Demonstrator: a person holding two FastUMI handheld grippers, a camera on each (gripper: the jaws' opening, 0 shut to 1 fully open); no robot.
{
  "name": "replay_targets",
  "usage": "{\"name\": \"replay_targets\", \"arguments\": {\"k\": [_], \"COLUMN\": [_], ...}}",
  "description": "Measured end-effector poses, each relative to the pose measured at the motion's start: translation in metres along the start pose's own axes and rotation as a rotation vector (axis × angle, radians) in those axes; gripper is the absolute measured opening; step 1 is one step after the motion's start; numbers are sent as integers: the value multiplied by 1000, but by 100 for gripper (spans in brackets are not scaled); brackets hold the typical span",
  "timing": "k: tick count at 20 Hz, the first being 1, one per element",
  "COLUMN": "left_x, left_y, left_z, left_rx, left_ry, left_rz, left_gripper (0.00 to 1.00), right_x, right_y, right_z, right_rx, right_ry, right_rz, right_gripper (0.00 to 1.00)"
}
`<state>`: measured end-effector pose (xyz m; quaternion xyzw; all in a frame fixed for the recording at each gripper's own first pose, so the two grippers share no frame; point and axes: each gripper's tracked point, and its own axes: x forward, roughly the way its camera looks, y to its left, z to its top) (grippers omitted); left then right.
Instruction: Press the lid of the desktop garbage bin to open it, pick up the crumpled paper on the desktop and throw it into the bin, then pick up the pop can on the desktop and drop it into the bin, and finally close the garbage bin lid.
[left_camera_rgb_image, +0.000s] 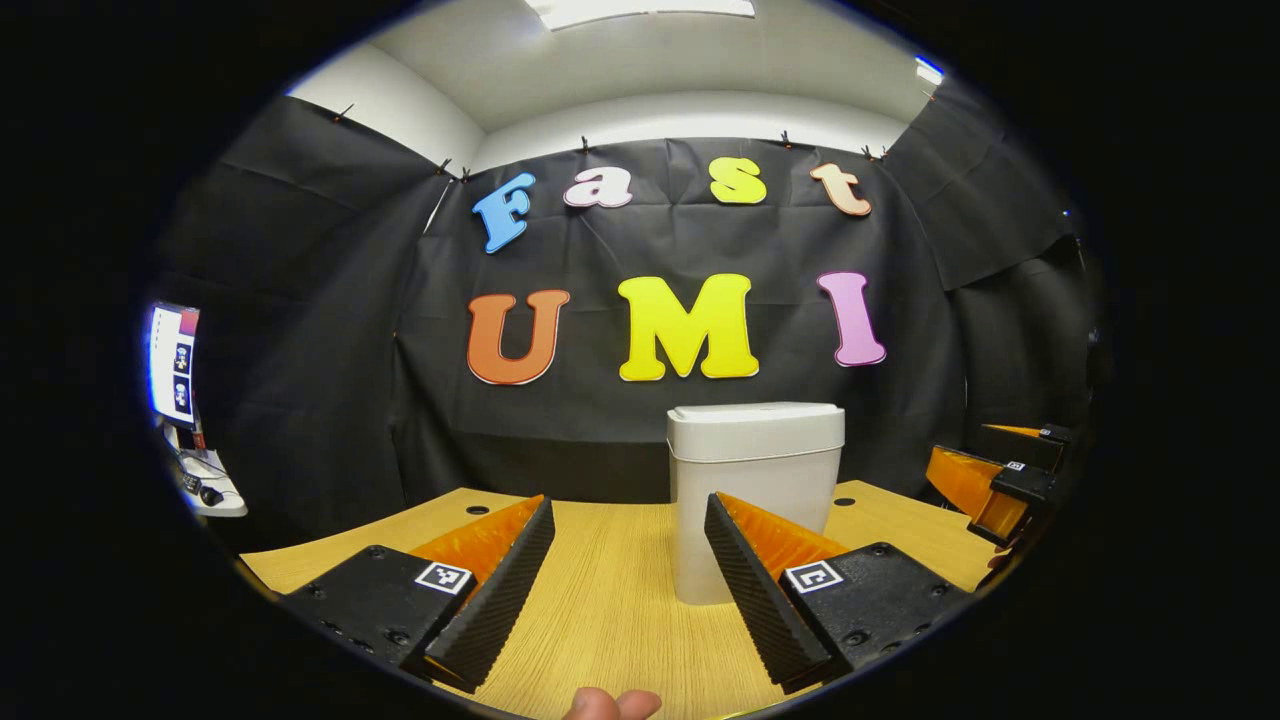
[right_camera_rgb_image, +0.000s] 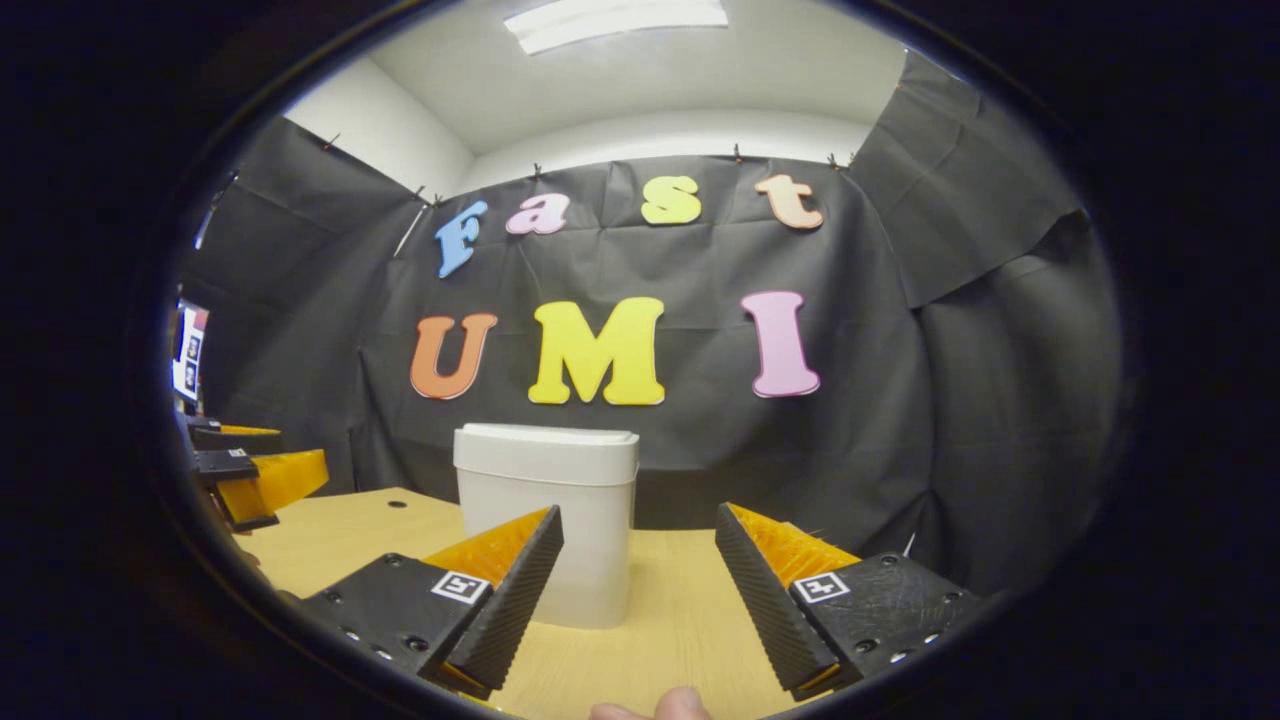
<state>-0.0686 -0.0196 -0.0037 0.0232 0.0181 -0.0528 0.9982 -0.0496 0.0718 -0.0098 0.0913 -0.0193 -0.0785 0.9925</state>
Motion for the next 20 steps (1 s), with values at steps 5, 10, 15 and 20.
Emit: {"name": "replay_targets", "arguments": {"k": [5,10,15,20], "left_x": [0,1,0,-1], "left_y": [-7,-8,-7,-8], "left_z": [-2,-7,-3,-3], "left_rx": [2,2,8,8], "left_ry": [-1,12,7,5], "left_rz": [-24,-23,-21,-26], "left_gripper": [98,98,98,98], "right_x": [0,0,-1,-2], "right_y": [-8,-8,-4,0], "right_z": [1,1,0,3], "right_rx": [26,27,12,10], "right_ry": [5,7,3,-8], "right_rz": [-27,-33,-27,-21], "right_gripper": [94,94,94,94]}}
